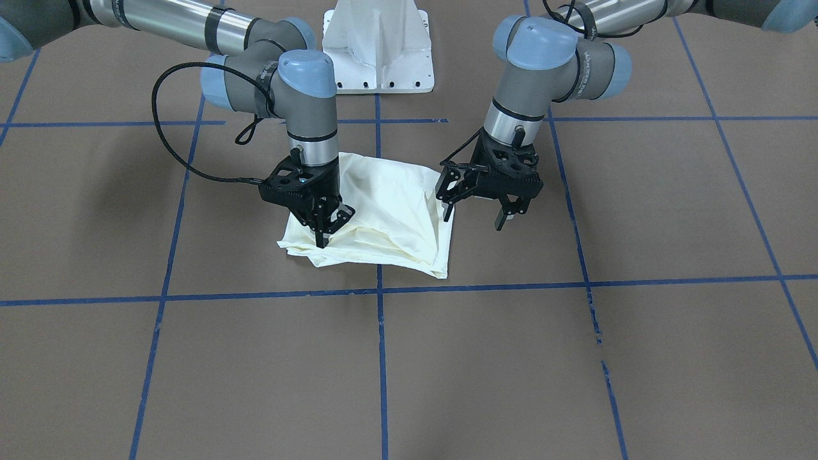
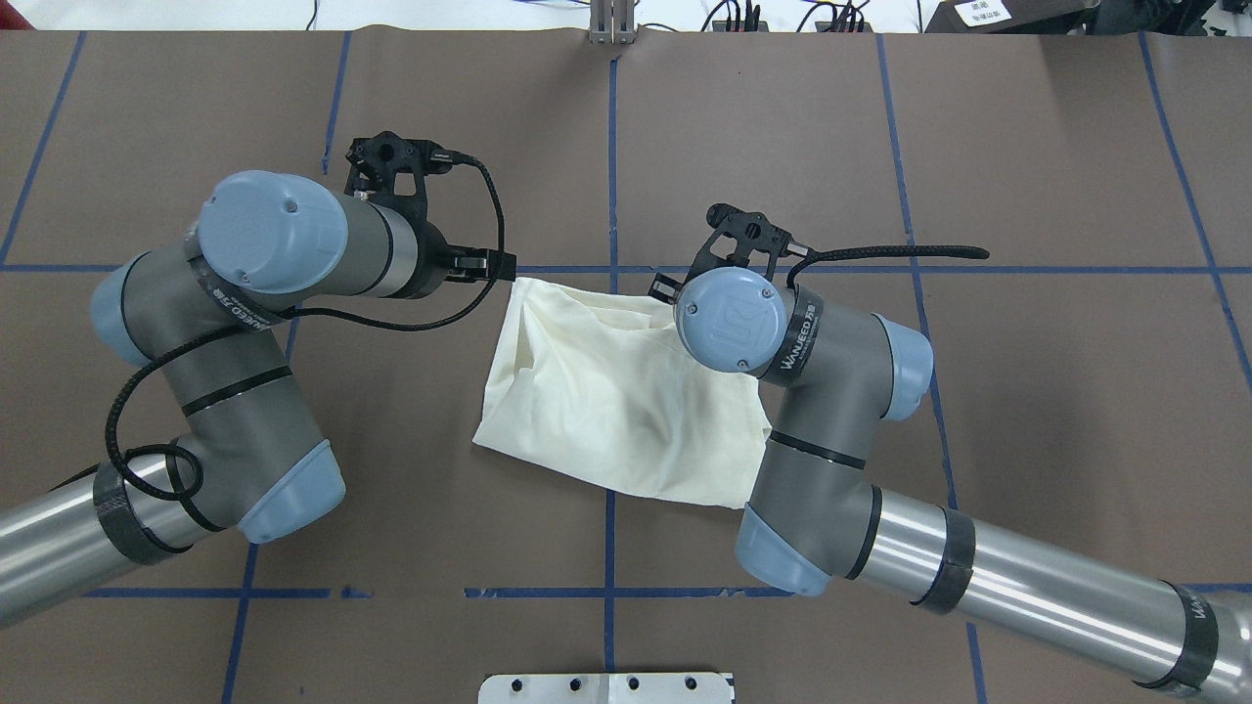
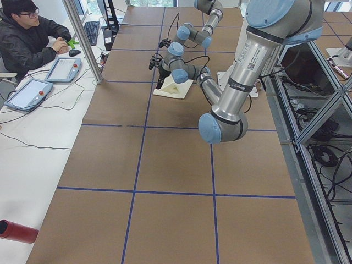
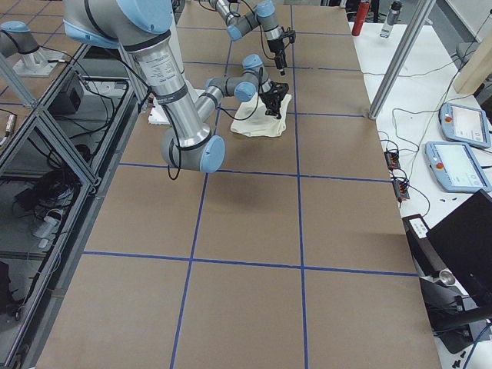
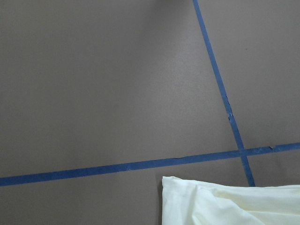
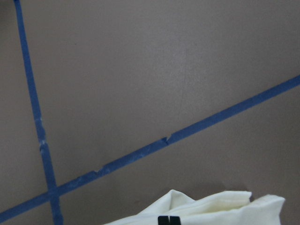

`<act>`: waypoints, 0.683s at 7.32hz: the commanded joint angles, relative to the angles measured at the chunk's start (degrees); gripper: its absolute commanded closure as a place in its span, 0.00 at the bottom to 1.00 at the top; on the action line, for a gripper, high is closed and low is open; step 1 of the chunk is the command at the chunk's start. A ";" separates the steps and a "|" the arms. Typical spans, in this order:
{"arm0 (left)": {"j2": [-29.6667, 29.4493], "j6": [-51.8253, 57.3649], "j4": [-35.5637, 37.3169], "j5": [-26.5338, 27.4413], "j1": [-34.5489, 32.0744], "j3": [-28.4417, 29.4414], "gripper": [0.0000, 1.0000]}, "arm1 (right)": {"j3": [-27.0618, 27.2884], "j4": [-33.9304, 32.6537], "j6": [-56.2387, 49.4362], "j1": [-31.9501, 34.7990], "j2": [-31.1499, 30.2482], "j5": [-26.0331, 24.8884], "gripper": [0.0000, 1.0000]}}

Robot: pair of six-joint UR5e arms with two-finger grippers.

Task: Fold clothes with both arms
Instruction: 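Lay the folded edge down and open both grippers over the shirt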

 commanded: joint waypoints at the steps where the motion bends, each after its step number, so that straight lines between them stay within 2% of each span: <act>1: -0.05 -0.01 -0.10 0.00 0.15 0.09 0.00 | -3.11 0.10 -0.06 2.24 0.26 0.05 1.00; 3: 0.04 -0.10 -0.10 0.00 0.23 0.09 0.00 | -3.66 0.45 -0.15 2.69 0.35 0.05 1.00; 4: 0.04 -0.10 -0.10 0.00 0.32 0.17 0.00 | -3.74 0.45 -4.15 2.77 0.78 0.05 0.01; 5: -0.14 -0.10 -0.19 -0.09 0.58 0.61 0.00 | -2.96 0.62 -8.11 4.52 1.57 1.35 0.00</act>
